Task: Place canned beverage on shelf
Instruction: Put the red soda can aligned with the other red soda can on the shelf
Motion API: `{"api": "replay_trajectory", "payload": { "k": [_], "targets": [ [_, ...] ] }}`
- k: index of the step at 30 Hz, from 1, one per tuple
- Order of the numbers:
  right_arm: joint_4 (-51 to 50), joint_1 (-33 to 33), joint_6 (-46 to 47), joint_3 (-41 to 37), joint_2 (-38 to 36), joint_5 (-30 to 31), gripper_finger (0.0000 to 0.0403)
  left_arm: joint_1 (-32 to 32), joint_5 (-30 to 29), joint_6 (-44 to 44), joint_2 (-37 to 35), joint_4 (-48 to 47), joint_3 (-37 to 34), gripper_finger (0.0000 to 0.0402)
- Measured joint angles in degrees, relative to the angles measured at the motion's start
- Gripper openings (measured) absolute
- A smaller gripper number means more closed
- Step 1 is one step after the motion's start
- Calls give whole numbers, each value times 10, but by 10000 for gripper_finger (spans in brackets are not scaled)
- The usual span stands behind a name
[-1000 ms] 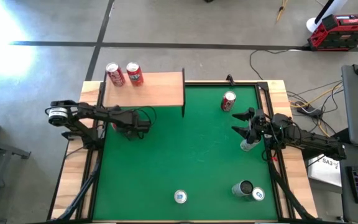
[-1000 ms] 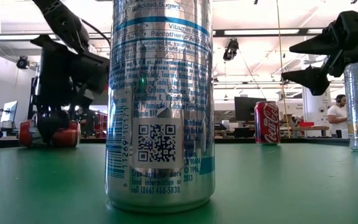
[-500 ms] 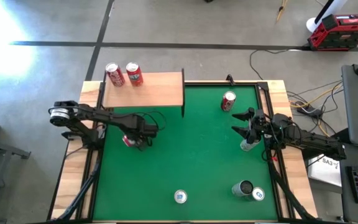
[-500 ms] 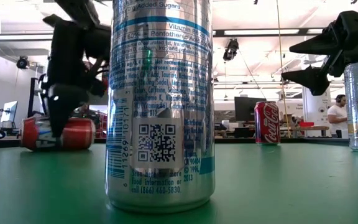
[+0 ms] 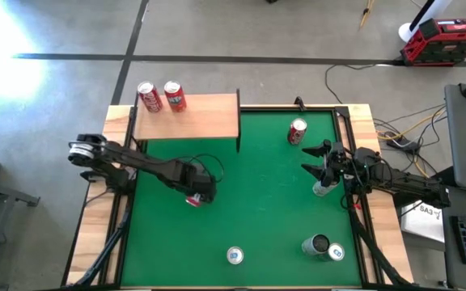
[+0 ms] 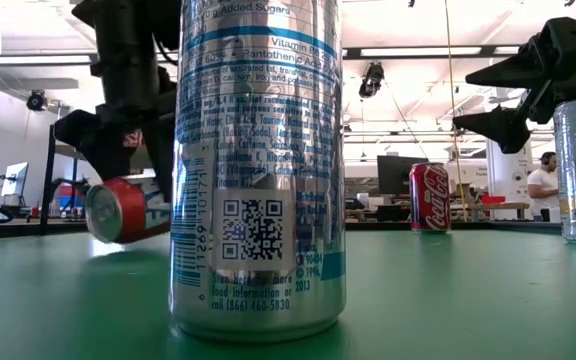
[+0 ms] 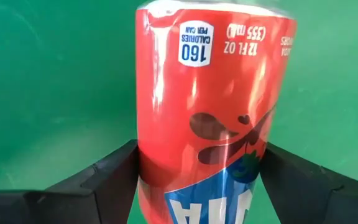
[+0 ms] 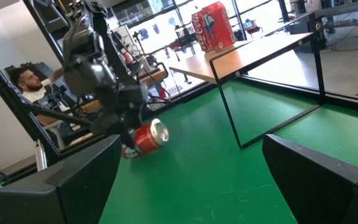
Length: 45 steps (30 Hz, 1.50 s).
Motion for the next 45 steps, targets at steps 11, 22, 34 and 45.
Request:
{"api": "replay_trajectory", "payload": {
  "k": [11, 22, 34, 45],
  "targets": [
    [0, 0, 0, 0, 0, 0, 382, -35, 112, 55, 161, -259, 198, 283],
    [0, 0, 0, 0, 0, 0, 382, -37, 103, 67, 199, -262, 241, 283],
    [0, 0, 0, 0, 0, 0, 382, -31, 110, 85, 195, -259, 242, 283],
    [0, 0, 0, 0, 0, 0, 382, -6, 143, 129, 195, -315, 281, 283]
  ]
}}
